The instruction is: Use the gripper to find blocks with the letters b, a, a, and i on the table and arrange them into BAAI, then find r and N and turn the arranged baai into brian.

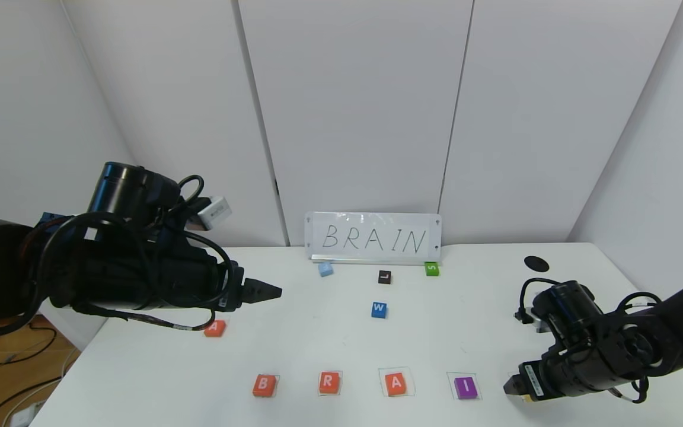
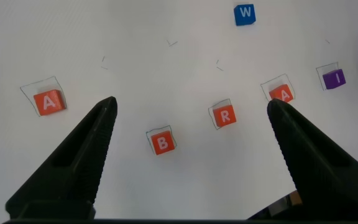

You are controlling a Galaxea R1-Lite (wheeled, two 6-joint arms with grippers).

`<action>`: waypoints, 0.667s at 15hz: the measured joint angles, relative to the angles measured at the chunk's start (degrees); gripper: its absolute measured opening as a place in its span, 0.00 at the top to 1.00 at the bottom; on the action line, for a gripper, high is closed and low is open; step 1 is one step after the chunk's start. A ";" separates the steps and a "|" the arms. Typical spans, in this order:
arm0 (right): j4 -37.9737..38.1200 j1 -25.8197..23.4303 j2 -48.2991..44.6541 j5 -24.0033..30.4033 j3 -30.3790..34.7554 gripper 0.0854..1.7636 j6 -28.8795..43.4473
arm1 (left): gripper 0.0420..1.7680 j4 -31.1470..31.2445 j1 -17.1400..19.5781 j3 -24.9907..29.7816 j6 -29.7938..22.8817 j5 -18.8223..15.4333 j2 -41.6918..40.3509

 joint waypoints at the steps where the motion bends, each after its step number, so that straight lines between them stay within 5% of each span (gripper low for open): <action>1: 0.00 0.00 -0.29 0.00 -0.01 0.06 0.06 | 0.03 0.02 0.00 0.00 0.00 0.00 0.00; 10: 5.02 0.07 -5.86 0.01 -1.91 0.04 0.24 | 0.03 0.00 0.00 0.00 0.00 0.00 -0.05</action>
